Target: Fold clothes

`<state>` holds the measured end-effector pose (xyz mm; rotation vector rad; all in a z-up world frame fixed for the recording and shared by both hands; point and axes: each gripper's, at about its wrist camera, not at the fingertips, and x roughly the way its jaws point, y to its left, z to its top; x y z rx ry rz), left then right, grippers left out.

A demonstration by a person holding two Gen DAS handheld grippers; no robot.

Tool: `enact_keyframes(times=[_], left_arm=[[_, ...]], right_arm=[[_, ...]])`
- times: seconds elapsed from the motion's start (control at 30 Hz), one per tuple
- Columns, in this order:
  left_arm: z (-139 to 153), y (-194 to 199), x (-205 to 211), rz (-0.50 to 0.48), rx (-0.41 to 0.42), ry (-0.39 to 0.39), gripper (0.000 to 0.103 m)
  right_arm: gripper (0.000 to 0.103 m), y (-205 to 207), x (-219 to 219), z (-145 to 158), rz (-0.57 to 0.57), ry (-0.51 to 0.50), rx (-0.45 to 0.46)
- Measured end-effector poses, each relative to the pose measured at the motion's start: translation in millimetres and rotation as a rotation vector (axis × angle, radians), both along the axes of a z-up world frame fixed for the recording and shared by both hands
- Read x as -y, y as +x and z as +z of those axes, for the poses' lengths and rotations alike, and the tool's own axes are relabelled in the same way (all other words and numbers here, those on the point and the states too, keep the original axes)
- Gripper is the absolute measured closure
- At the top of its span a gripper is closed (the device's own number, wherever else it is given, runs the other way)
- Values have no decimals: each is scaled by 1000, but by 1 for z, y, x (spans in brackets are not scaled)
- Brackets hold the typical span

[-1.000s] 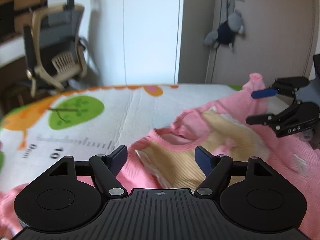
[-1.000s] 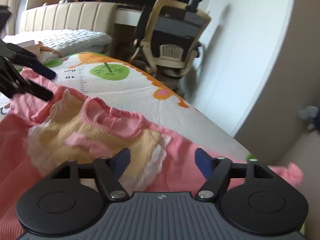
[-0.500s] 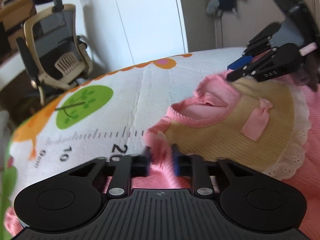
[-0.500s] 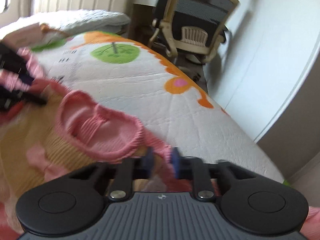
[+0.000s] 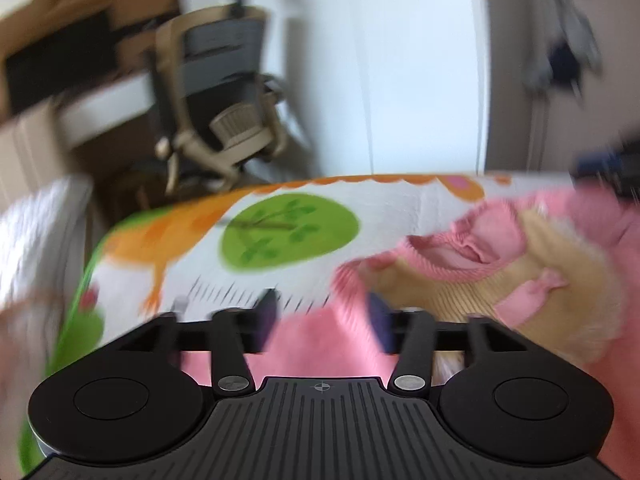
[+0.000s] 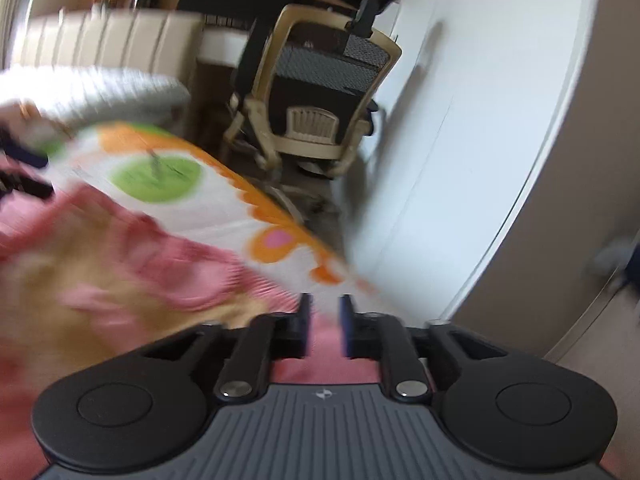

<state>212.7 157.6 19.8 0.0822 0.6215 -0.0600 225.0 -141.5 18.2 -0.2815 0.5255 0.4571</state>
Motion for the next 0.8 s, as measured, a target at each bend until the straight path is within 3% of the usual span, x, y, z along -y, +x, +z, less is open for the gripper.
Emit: enact_keyframes(times=[0.03,0.07,0.2,0.27,0.37,0.5,0.53,0.57,0.6,0.63,0.67,0.7,0.73,0.8], left_arm=[[0,-14,-9,19,-18,-36,27],[-2,-26,-15,33,-42,-57,21],[-14,-57,-34,124,-99,-51,21],[-16,-65,-47,194,-98,-91,17],[-22,-58,-73,335,-96,-243,10],[-31,-46,-109,529,-93,-463,10],[-34,-41,-115,576,-84,-492,12],[-39,-35,-119,621,-67,-500,18],[-43,-28,-119,647,-59,-483,21],[-46,-22,-118,658,-59,-448,35],[-49,-15,-116,669,-58,-414,56],[-44,-14,-112,661,-35,-383,68],[-32,-19,-108,638,5,-355,89],[-7,-28,-98,592,85,-301,93]], right_arm=[[58,-12,6,3,11,52,-26],[52,-24,8,0,29,85,-54],[42,-60,2,-20,84,153,-152],[33,-71,-2,-28,97,178,-193],[23,-82,-4,-37,93,198,-232],[16,-89,0,-46,72,206,-230],[8,-91,0,-46,66,204,-216],[0,-92,-1,-45,59,196,-204],[0,-92,-2,-46,58,188,-205],[0,-90,-4,-47,58,177,-218],[0,-87,-6,-49,60,163,-242],[0,-87,-7,-49,62,152,-247],[0,-87,-7,-49,65,141,-247],[0,-88,-9,-50,71,118,-246]])
